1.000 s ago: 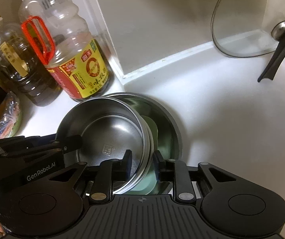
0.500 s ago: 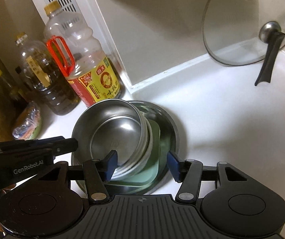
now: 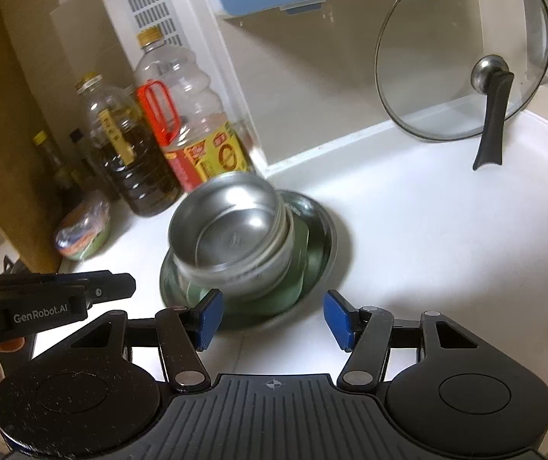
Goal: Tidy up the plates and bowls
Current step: 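Lower the stack onto the green plate in the tray and open the right tool, then withdraw the open right tool from the tray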
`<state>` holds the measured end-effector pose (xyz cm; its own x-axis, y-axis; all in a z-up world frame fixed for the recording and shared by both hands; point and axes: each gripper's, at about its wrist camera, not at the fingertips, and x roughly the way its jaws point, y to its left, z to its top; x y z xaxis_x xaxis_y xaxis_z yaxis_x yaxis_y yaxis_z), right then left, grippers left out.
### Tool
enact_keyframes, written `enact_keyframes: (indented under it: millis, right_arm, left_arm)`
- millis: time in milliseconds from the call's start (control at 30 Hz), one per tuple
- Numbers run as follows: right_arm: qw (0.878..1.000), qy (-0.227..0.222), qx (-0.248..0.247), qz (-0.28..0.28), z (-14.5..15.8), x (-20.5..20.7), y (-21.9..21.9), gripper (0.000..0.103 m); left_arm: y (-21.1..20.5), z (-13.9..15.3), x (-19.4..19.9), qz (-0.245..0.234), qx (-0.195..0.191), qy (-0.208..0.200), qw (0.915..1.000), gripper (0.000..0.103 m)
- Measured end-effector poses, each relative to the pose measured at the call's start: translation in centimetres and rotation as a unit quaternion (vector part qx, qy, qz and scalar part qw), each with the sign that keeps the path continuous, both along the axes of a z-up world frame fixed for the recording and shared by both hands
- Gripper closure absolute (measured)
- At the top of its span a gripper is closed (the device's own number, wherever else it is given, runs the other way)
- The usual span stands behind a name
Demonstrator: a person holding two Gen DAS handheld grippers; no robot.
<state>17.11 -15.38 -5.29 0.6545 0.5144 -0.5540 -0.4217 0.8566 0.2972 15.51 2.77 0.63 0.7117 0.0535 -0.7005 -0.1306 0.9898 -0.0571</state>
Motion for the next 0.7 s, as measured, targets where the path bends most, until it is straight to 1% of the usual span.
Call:
enact_keyframes:
  millis: [233, 400, 533, 700]
  right_arm:
    - [1.000, -0.003, -0.014, 0.015, -2.1, -3.8, -1.1, 0.045]
    - [0.999, -0.005, -0.024, 0.020, -3.2, -6.1, -1.5, 0.045]
    - [0.999, -0.006, -0.030, 0.027, -3.6, -7.2, -1.6, 0.045]
    - [0.999, -0.011, -0.038, 0.026, -4.0, -8.6, -1.4, 0.045]
  left_arm:
    - [-1.8, -0.7, -4.5, 0.009, 0.001, 0.001, 1.0000, 0.084]
    - [-2.7, -1.5, -7.0, 0.016, -0.001, 0.007, 0.9998, 0.084]
    - [-3.1, -2.1, -8.4, 0.017, 0.004, 0.014, 0.9998, 0.084]
    - [-3.4, -2.6, -9.5, 0.007, 0.012, 0.021, 0.9997, 0.084]
